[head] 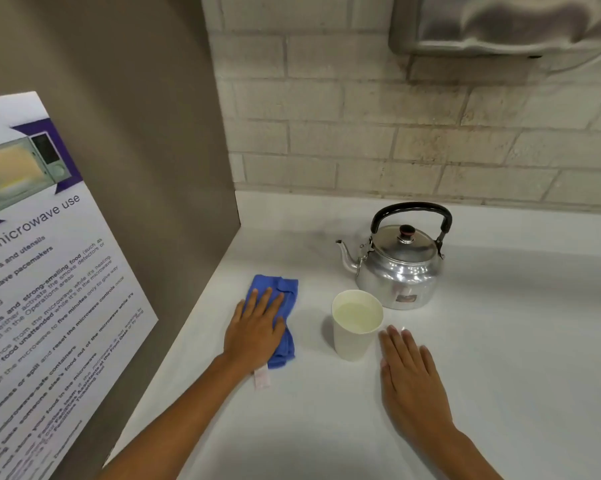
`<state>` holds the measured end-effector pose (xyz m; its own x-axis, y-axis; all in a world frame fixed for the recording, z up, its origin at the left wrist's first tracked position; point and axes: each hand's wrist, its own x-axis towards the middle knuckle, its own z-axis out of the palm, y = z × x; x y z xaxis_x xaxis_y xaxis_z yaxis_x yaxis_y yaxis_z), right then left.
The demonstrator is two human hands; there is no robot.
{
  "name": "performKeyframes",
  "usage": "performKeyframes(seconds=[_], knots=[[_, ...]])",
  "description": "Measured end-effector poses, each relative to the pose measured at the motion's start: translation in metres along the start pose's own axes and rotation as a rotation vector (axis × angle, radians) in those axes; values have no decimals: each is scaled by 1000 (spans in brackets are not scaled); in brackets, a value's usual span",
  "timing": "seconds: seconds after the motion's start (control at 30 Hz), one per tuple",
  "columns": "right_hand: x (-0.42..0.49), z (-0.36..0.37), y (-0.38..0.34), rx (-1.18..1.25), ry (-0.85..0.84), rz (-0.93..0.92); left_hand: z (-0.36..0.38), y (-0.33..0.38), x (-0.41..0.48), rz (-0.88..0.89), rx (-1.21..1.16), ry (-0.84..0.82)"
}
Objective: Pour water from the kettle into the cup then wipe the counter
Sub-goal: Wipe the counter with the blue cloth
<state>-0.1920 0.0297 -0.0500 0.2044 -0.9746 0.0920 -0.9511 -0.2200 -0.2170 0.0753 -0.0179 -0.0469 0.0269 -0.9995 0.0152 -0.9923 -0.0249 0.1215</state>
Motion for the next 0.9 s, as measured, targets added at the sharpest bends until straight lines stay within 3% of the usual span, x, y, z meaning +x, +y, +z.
performKeyframes(seconds=[0.13,0.43,0.77,0.9], knots=[[3,1,-3,42,-4,18,-3,5,50,-63,-39,-25],[6,-1,-4,58,-23,35,-3,31,127,51,-30,-98],[5,-3,-7,55,-21,24,-9,36,145,107,-23,-125],[2,-6,-8,51,-35,24,-15,37,143,94,-41,-212]])
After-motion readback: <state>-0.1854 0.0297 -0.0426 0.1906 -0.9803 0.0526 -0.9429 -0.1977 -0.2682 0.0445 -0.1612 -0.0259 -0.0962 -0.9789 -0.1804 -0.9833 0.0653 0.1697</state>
